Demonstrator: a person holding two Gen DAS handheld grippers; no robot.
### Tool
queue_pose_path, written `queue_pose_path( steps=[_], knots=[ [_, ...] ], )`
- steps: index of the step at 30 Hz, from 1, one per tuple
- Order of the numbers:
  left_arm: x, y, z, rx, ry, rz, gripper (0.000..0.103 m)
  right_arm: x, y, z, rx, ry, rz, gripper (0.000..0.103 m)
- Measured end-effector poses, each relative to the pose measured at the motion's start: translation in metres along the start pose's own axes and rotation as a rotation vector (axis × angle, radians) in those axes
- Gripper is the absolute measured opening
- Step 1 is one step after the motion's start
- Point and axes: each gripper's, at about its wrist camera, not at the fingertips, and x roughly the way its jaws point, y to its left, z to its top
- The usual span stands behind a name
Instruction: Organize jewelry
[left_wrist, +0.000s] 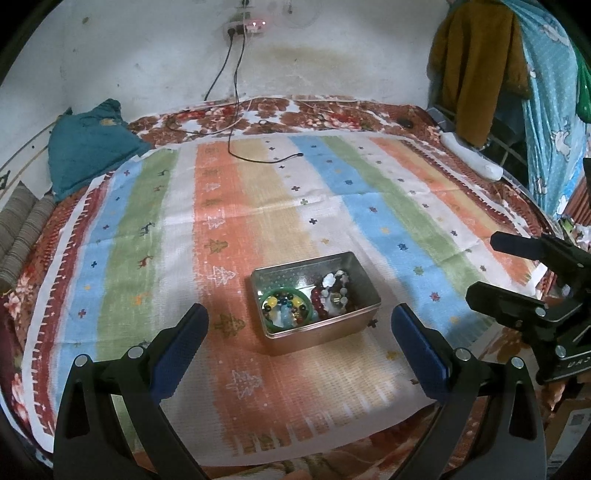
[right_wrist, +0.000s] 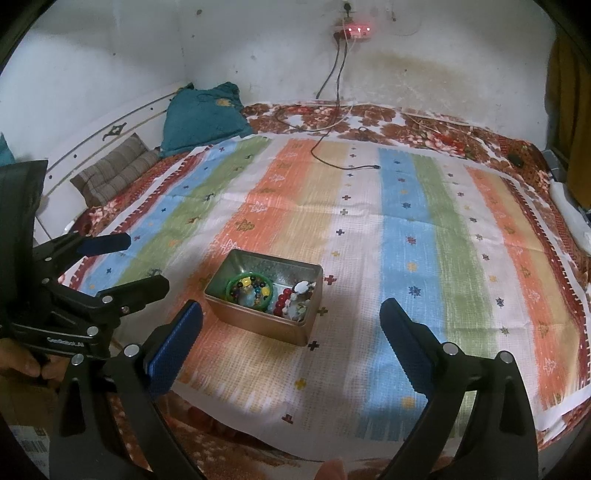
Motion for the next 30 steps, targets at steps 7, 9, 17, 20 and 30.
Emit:
queue_pose_path(
  steps=[7, 9, 17, 20, 30],
  knots=[
    [-0.0013, 0.0005, 0.0007, -0.002, -0.005, 0.006, 0.097, -0.0009, -0.0006, 0.0004, 0.011, 0.002, 0.008, 0.098],
    [-0.001, 0.0005, 0.0007, -0.001, -0.004, 0.007, 0.097, -0.0002, -0.0007, 0.001, 0.014, 0.005, 0.015, 0.098],
    [-0.0011, 0.0006, 0.0022, -0.003, -0.003, 0.006, 0.097, 0.0026, 0.0017, 0.0007, 0.005, 0.009, -0.001, 0.098],
    [-0.0011, 0.0006, 0.0022, -0.005, -0.005, 0.005, 0.097, 0.0035, 0.0016, 0.0001, 0.004, 0.009, -0.002, 0.098],
    [-0.0011, 0.0008, 0.0031, -0.002, -0.002, 0.008, 0.097, 0.004, 0.0026, -0.0006, 0.002, 0.011, -0.006, 0.098]
  ],
)
